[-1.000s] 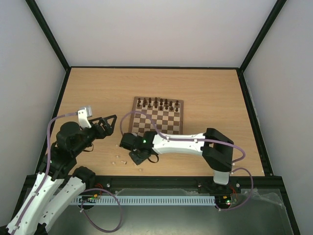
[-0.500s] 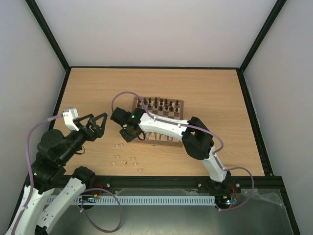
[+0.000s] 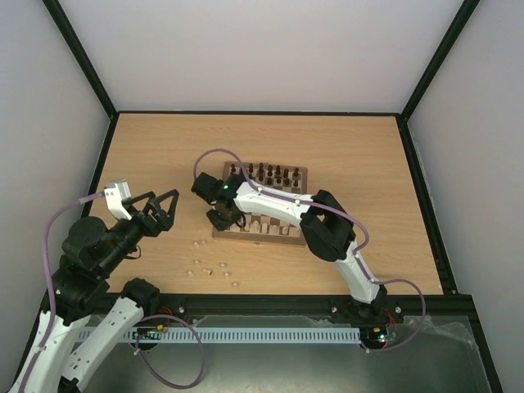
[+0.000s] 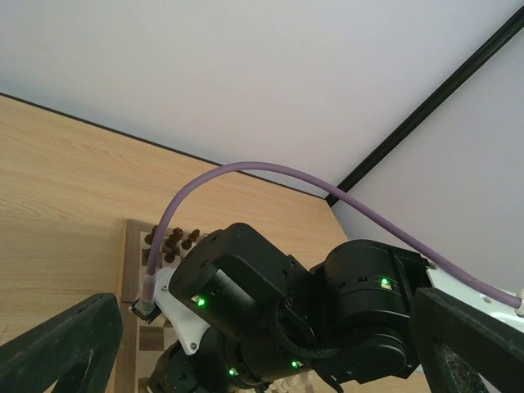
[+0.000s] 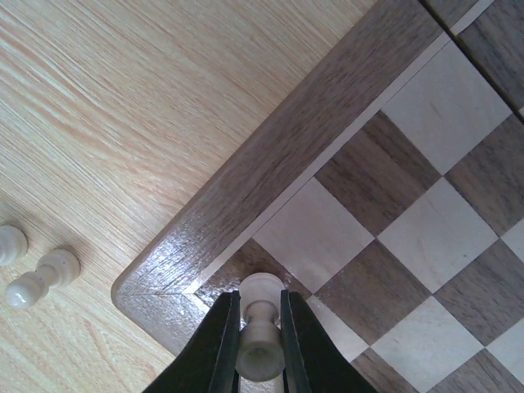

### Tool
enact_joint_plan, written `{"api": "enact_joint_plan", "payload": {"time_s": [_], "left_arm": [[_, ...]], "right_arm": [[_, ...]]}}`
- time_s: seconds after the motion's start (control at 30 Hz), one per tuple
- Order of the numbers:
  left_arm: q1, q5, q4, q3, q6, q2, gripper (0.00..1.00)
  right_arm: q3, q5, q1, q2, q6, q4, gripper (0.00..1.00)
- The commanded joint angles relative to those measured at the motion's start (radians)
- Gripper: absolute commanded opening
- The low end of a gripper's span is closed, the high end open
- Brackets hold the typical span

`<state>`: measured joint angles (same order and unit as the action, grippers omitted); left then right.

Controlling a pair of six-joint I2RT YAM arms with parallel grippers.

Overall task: Set up the chess pieces on the board
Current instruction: Place the chess piece on the chessboard.

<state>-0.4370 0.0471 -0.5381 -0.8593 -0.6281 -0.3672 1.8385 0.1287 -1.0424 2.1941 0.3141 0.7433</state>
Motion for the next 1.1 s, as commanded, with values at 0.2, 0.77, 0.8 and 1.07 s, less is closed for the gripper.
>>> {"api": "enact_joint_plan", "payload": {"time_s": [0.2,0.77,0.8,1.07], "left_arm": [[0.006,-0.006,0.007,-0.003,0.011,-0.005,0.99],[0.006,-0.012,0.013,0.007,0.005,-0.010,0.99],[0.006,-0.012,0.013,0.008,0.006,-0.010,0.99],[0.006,-0.012,0.013,0.006,0.005,-0.006,0.99]], "right_arm": [[-0.018,-0.038,0.012,0.019,-0.024,0.030,0.09],[-0.031,-0.041,0.013,0.000,-0.029,0.007,0.23],[-0.024,-0.036,0.012,-0.003,-0.029,0.007,0.25],[0.079,-0.012,0.013,-0.027,-0.026,0.045,0.35]]}}
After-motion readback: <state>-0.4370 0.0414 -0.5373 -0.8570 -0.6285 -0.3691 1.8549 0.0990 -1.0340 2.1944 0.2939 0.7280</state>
